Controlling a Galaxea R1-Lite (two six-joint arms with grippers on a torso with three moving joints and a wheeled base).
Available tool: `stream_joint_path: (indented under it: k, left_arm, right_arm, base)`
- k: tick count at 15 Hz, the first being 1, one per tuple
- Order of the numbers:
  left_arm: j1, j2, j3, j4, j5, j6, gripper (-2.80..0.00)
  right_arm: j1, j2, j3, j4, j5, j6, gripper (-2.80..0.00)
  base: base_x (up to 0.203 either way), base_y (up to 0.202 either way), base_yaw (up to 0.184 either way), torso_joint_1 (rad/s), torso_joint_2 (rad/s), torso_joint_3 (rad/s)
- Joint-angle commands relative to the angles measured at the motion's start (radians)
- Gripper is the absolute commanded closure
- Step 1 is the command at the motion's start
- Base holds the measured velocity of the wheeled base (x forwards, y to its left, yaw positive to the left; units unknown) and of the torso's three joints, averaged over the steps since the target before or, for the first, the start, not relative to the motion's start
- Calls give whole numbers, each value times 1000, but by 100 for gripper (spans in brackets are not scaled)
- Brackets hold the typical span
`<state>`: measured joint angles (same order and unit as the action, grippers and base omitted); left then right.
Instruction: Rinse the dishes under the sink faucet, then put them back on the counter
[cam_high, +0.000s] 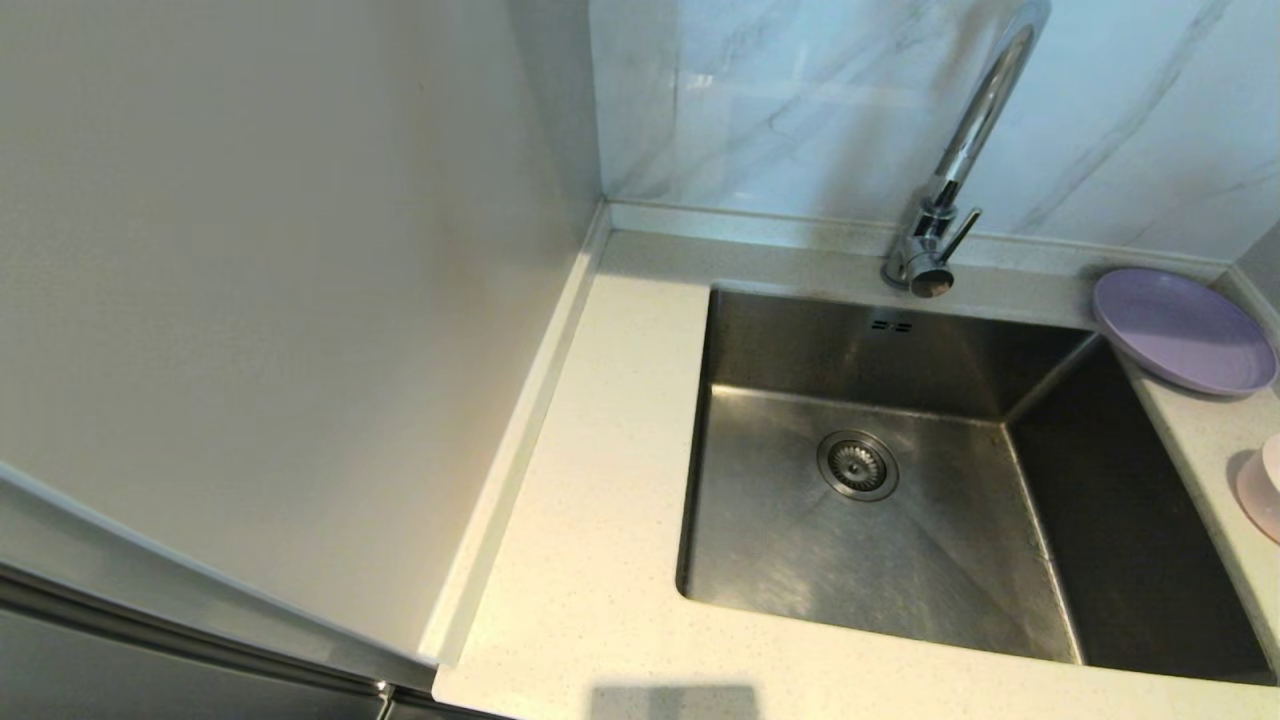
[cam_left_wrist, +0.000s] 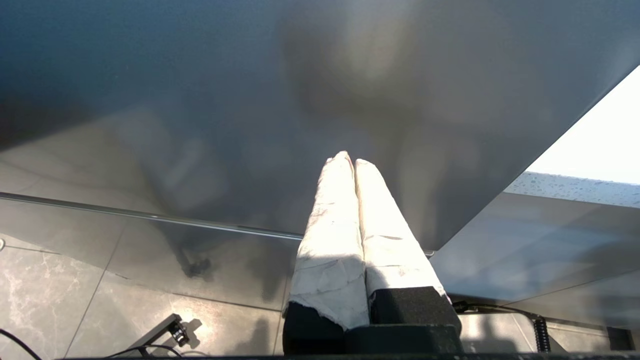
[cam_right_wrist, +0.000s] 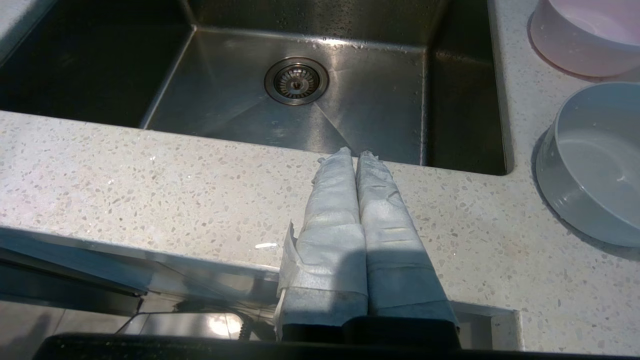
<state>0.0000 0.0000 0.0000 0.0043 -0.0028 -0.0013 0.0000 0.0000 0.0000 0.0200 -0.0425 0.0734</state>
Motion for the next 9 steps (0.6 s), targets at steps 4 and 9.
stream_joint_path:
  k: [4,9]
  left_arm:
    - [0,0,0,0,0,0,0]
    - [0,0,0,0,0,0,0]
  right_arm:
    - [0,3,9,0,0,-1,0]
    - [0,2,9,0,0,-1,0]
  base:
    - [0,0,0,0,0,0]
    - [0,0,0,0,0,0]
